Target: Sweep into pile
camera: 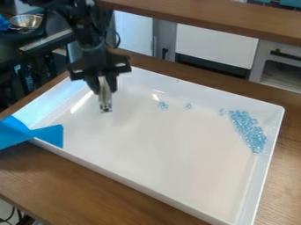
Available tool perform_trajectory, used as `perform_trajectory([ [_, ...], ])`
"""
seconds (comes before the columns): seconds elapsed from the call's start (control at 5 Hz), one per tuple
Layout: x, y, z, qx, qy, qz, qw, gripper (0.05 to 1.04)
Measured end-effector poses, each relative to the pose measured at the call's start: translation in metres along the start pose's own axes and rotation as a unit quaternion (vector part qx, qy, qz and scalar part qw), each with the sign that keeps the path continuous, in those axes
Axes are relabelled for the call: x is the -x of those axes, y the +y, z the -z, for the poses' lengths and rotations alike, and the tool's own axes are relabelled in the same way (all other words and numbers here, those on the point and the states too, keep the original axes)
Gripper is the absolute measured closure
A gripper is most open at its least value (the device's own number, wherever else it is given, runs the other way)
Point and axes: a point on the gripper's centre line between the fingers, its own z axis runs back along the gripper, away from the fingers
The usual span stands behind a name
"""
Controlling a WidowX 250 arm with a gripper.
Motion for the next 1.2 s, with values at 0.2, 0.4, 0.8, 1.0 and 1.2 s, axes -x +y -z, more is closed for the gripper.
perform_trajectory([
  [0.2, 0.017, -0.021, 0.021, -0.025, -0.002, 0.021, 0.9995, 0.727],
  [0.4, 0.028, -0.038, 0.024, -0.031, -0.014, 0.041, 0.9986, 0.727],
  [0.8, 0.039, -0.073, 0.030, -0.034, -0.010, 0.047, 0.9983, 0.727],
  [1.0, 0.046, -0.094, 0.030, -0.028, 0.001, 0.053, 0.9982, 0.727],
  [1.2, 0.058, -0.110, 0.027, -0.018, 0.019, 0.058, 0.9980, 0.727],
])
